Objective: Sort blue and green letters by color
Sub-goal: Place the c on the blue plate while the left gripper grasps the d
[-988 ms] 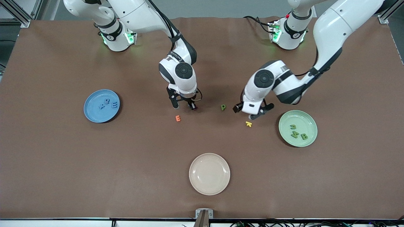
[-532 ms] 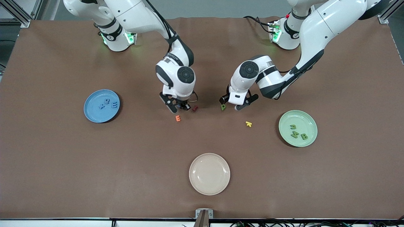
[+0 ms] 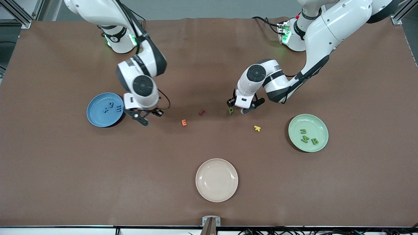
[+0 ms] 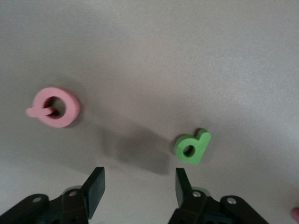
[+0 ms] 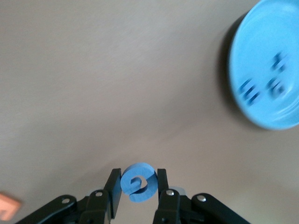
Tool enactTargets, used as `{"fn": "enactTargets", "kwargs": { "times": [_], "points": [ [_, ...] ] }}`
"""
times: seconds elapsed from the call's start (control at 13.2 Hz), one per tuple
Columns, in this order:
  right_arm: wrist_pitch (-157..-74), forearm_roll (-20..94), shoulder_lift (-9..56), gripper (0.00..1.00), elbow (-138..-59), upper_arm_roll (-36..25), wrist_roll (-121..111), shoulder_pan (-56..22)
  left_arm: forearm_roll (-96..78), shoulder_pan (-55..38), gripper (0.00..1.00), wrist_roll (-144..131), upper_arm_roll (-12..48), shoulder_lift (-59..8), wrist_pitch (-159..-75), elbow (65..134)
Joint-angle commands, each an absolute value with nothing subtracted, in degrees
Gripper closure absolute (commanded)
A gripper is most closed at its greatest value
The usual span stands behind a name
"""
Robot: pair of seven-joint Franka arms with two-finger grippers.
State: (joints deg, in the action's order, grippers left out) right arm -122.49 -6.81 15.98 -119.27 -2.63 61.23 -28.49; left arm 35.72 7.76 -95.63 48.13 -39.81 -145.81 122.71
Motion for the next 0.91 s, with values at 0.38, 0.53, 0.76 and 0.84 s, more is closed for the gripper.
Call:
{"fn": "enactTargets", "kwargs": {
  "times": [0.38, 0.53, 0.76, 0.84],
  "points": [
    [-125.58, -7.65, 0.10, 0.98, -136.30, -1.41, 29.55, -8.27, 37.18, 2.37, 0.31, -99.05, 44.21, -39.99, -147.57, 120.32],
    [-130.84, -7.65, 0.09, 0.98, -139.64, -1.49, 24.12, -5.03, 37.70, 1.32, 0.31, -99.14, 43.42, -40.95, -147.74, 118.66],
    [-137.10, -7.65, 1.92, 0.98, -141.33, -1.41, 16.80, 1.30, 37.71, 1.32, 0.31, -99.05, 43.24, -41.13, -147.74, 117.51],
    [-137.81, -7.65, 2.98, 0.98, -141.33, -1.41, 15.83, 2.62, 37.71, 1.32, 0.31, -99.05, 43.24, -41.13, -147.74, 117.16]
  ]
}}
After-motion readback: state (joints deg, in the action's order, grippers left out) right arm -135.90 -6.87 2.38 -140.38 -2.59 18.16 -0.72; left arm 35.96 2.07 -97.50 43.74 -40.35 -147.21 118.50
